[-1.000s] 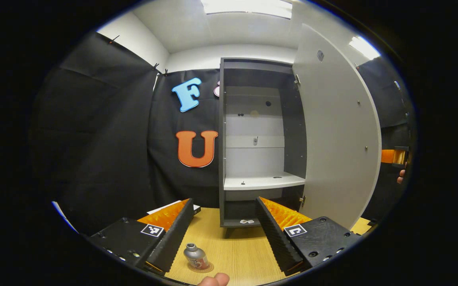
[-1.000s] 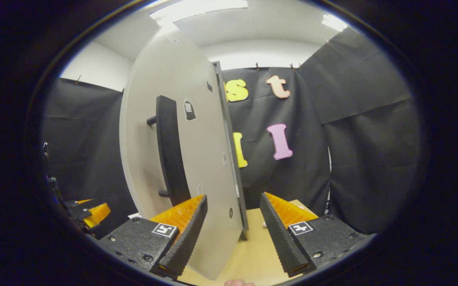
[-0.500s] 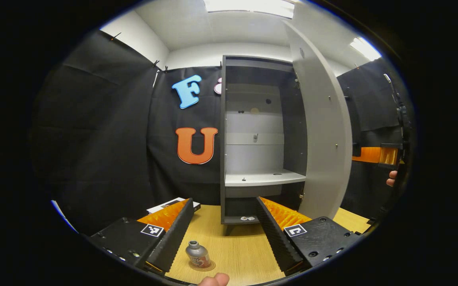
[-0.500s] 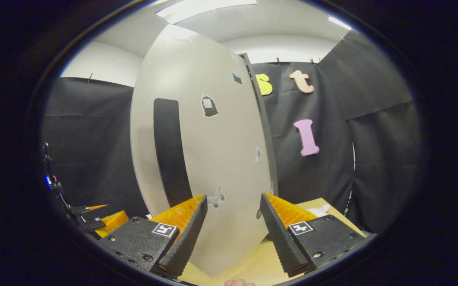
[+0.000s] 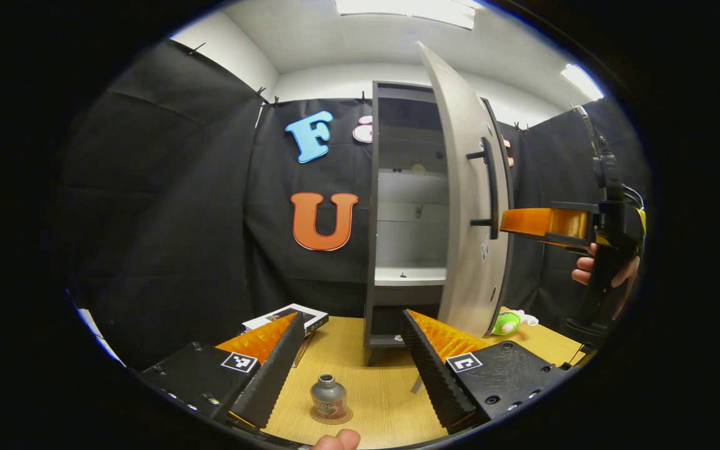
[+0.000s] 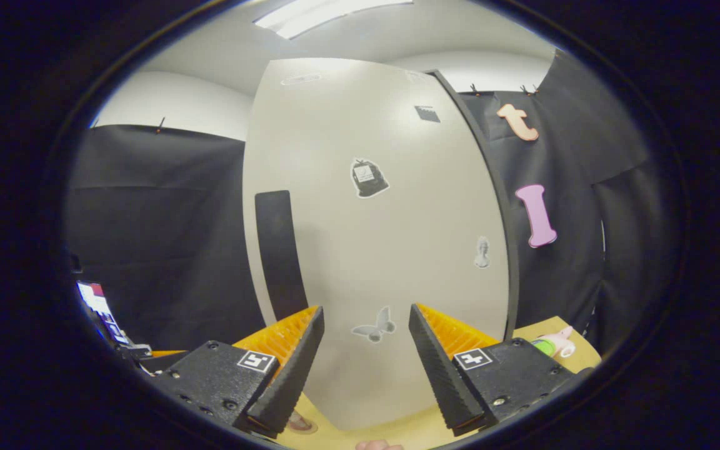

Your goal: Open the cabinet door with the right hand, grasp the bottle in the cabinet with the left hand and place it on the coaster, then close the cabinet door with the right hand.

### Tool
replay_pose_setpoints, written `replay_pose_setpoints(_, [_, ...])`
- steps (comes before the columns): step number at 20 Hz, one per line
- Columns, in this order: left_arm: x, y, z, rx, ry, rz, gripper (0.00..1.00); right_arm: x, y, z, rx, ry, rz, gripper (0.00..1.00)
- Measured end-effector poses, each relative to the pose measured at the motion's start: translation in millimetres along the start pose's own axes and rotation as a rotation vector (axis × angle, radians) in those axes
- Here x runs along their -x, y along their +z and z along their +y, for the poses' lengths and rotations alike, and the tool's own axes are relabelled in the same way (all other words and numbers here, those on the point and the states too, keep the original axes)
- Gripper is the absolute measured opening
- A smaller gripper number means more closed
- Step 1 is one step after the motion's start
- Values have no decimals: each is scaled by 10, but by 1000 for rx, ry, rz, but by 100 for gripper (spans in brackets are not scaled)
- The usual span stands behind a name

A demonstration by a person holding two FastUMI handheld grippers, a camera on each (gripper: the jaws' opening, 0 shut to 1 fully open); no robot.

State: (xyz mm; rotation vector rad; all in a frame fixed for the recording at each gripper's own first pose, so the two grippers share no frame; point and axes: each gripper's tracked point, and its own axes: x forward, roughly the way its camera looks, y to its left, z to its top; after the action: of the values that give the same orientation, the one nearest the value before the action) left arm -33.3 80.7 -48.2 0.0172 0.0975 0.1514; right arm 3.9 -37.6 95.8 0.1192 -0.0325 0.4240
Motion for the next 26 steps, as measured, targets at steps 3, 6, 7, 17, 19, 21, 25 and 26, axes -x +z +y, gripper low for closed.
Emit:
replay_pose_setpoints(3, [-17, -28, 147, 11, 27, 2, 94, 31, 44, -16, 23, -4, -8, 85])
replay_pose_setpoints(6, [12, -39, 259, 10, 52, 1, 94, 108, 64, 56, 26, 3, -12, 90])
replay_pose_setpoints(7, [15, -26, 269, 8, 55, -3, 94, 141, 78, 72, 33, 1, -13, 86])
replay_pose_setpoints(17, [33, 89, -115, -4, 4, -60, 94, 1013, 4, -178, 124, -84, -1, 90])
replay_pose_setpoints(19, [60, 102, -270, -3, -20, -62, 94, 1306, -45, -373, 150, -134, 8, 90])
replay_pose_setpoints(21, [82, 116, -450, 1, -51, -65, 94, 1566, -70, -579, 154, -190, -1, 90])
replay_pose_setpoints(25, [166, 173, -779, 7, -95, -83, 94, 2050, -176, -1007, 140, -290, 14, 90])
replay_pose_setpoints(26, [194, 179, -857, 7, -106, -82, 94, 2159, -198, -1093, 126, -308, 11, 91])
